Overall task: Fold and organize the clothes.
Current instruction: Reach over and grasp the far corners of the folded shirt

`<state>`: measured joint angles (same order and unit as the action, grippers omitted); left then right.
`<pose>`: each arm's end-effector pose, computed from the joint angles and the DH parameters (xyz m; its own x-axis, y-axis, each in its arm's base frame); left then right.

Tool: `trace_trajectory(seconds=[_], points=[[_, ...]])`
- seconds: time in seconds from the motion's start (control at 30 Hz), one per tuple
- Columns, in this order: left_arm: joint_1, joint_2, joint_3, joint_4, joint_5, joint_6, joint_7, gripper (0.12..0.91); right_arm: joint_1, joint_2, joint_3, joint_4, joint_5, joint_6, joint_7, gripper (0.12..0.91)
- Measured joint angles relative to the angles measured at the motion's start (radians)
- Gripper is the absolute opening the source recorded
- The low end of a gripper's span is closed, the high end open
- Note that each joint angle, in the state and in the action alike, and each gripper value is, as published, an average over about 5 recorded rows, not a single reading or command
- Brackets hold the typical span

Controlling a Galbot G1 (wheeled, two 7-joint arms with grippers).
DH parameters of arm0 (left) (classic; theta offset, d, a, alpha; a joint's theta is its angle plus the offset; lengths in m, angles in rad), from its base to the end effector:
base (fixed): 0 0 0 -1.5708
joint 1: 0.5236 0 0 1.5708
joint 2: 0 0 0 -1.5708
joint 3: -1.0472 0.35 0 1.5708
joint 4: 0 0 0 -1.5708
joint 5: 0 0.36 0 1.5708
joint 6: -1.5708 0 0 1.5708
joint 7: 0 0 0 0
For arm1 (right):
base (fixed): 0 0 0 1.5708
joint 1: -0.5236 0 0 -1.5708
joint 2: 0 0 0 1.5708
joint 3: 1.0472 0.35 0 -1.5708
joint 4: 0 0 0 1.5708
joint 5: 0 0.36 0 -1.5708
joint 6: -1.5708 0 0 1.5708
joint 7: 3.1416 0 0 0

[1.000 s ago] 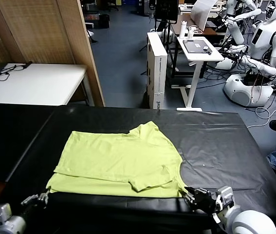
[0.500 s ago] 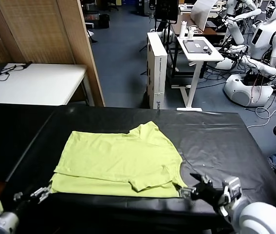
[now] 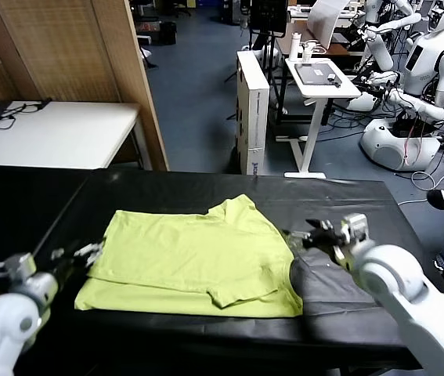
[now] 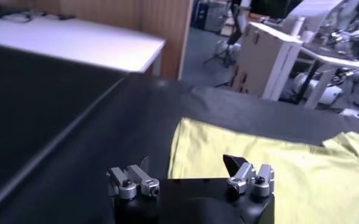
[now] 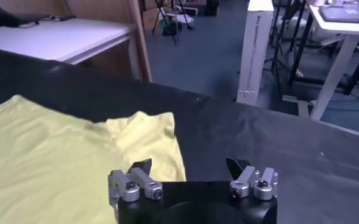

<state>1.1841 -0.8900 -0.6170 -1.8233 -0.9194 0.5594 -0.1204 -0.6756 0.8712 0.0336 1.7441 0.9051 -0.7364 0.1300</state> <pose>0.3190 0.1889 -0.2273 -0.8953 0.0807 0.4381 0.0042 0.9850 -0.1727 0.4105 -0.0577 -0.1918 -0.7593 -0.3480 0.5499 -0.3899 0.9198 0.0437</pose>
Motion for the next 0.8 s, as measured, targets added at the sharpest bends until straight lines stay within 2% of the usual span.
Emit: trace_trajectory(seconds=[0.23,0.43,0.8], points=[[-0.182,0.000,0.117,0.173,0.024,-0.009,0.045,0.907,0.106,0.085,-0.095,-0.155,-0.045,0.029,-0.035,0.907],[-0.282,-0.001,0.182,0.302,0.067,-0.037,0.081,0.907,0.157,0.154,-0.139,-0.259,-0.079,0.072,-0.064,0.907],[-0.376,-0.028,0.239,0.444,0.107,-0.056,0.100,0.907,0.190,0.212,-0.160,-0.363,-0.104,0.090,-0.076,0.907]])
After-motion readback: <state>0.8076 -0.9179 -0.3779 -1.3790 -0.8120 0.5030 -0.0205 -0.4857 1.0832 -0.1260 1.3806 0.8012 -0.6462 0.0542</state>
